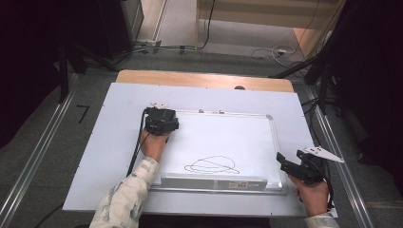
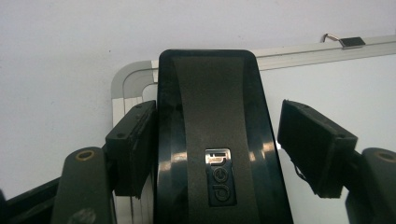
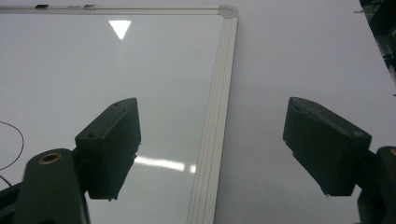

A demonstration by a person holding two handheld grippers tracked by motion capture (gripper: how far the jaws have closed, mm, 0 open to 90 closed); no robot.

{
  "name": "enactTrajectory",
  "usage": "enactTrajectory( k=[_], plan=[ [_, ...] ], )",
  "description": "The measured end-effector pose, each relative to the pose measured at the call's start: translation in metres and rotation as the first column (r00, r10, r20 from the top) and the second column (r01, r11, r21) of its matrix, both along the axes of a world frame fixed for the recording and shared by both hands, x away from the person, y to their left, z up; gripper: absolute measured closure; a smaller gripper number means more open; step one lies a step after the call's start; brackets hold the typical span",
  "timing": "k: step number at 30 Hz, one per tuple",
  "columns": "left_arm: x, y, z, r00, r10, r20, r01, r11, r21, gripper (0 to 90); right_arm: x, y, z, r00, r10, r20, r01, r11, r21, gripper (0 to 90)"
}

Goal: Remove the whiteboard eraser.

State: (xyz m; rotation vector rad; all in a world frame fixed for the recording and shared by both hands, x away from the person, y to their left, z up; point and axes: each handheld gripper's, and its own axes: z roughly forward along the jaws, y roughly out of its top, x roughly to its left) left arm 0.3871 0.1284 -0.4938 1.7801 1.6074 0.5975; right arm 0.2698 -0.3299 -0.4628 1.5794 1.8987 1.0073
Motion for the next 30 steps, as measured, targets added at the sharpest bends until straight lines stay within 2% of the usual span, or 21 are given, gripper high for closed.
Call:
enactTrajectory(
  k=[7,9,10,15,18,30],
  plan=[
    [0.0023,0.0030,-0.0012,0.9998,0.015,0.015,-0.015,0.9998,-0.016,37.0,0.0007,0.0011,-0.0003,1.0000,0.000,-0.006,0.000,1.000,0.002,18.2],
    [0.0029,0.0026,-0.0002,0.9997,0.014,0.020,-0.014,0.9999,-0.005,38.1,0.0010,0.0013,-0.0002,1.0000,0.002,-0.003,-0.002,1.000,0.001,18.4],
    [0.0040,0.0011,0.0008,0.9997,0.007,0.023,-0.008,0.9998,0.016,38.3,0.0010,0.0015,-0.0002,1.0000,0.002,-0.004,-0.002,1.000,0.001,18.4],
    [0.0049,0.0013,0.0018,0.9998,0.001,0.021,-0.001,0.9998,0.022,38.9,0.0020,0.0020,0.0000,1.0000,0.001,-0.008,-0.001,1.000,0.004,18.6],
    [0.0043,-0.0012,0.0035,0.9998,-0.002,0.022,0.001,0.9985,0.054,39.3,0.0034,0.0040,0.0001,1.0000,0.005,-0.008,-0.005,1.000,0.005,18.7],
    [0.0058,0.0011,0.0053,0.9999,0.002,0.010,-0.002,0.9995,0.030,40.2,0.0031,0.0042,0.0001,0.9999,0.014,-0.004,-0.014,1.000,0.003,18.7]
  ],
)
